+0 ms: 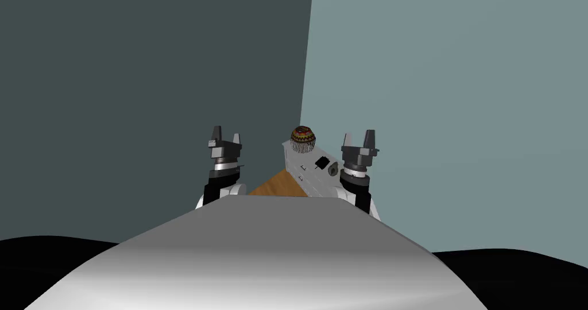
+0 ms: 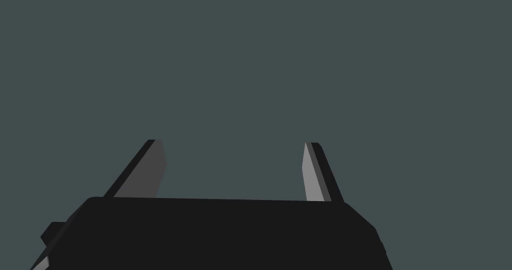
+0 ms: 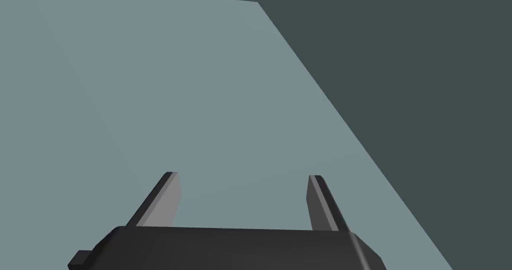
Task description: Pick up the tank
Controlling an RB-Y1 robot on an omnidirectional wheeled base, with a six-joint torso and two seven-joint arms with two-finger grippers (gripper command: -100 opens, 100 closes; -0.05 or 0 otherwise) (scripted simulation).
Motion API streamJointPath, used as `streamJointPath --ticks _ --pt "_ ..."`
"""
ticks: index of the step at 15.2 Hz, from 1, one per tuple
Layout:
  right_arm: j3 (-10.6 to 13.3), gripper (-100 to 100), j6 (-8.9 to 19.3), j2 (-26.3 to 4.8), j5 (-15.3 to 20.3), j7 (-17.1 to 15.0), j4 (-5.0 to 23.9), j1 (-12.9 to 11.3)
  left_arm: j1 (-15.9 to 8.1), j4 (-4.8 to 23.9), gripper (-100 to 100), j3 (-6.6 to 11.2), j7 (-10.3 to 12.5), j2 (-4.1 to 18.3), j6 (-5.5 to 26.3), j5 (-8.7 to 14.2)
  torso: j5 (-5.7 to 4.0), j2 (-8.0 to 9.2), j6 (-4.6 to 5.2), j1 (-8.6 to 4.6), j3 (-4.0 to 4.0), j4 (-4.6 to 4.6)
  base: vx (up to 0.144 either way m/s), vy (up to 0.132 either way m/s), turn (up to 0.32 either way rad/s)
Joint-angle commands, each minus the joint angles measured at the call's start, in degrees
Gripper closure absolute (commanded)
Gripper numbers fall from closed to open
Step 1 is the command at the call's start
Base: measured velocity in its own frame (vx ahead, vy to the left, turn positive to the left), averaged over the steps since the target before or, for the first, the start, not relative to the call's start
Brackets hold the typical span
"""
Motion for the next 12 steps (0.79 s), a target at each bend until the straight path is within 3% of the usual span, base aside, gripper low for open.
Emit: streamJointPath --ticks 1,4,6,9,11,12 --pt "0.67 -100 1.52 -1.52 2.26 1.31 2.24 -1.26 0.0 0.0 0 0.0 0.0 0.0 0.0 0.0 0.0 0.0 0.0 0.0 0.0 0.0 -0.017 -0.014 0.115" --pt "1.38 -100 3.15 -2.89 4.68 2.71 4.64 -2.59 -0.01 0.0 0 0.0 0.0 0.0 0.0 0.0 -0.04 0.16 -0.05 -0.19 0.08 0.03 -0.056 -0.049 0.187" --pt "2.33 -100 5.27 -4.53 7.75 4.54 7.78 -4.32 -0.01 0.0 0 0.0 0.0 0.0 0.0 0.0 -0.06 0.17 -0.02 -0.23 0.1 0.04 -0.046 -0.049 0.13" --pt "2.87 -100 6.49 -5.43 9.67 5.59 9.6 -5.32 -0.01 0.0 0 0.0 0.0 0.0 0.0 0.0 -0.05 0.19 -0.04 -0.19 0.1 0.04 -0.053 -0.036 0.134" --pt "4.11 -100 9.23 -7.38 13.04 7.96 12.99 -7.53 -0.01 0.0 0 0.0 0.0 0.0 0.0 0.0 -0.04 0.18 -0.03 -0.19 0.1 0.04 -0.056 -0.047 0.201" --pt "4.11 -100 9.23 -7.38 13.76 7.96 13.68 -7.53 -0.02 0.0 0 0.0 0.0 0.01 0.0 0.0 -0.05 0.2 -0.05 -0.22 0.11 0.04 -0.061 -0.051 0.184"
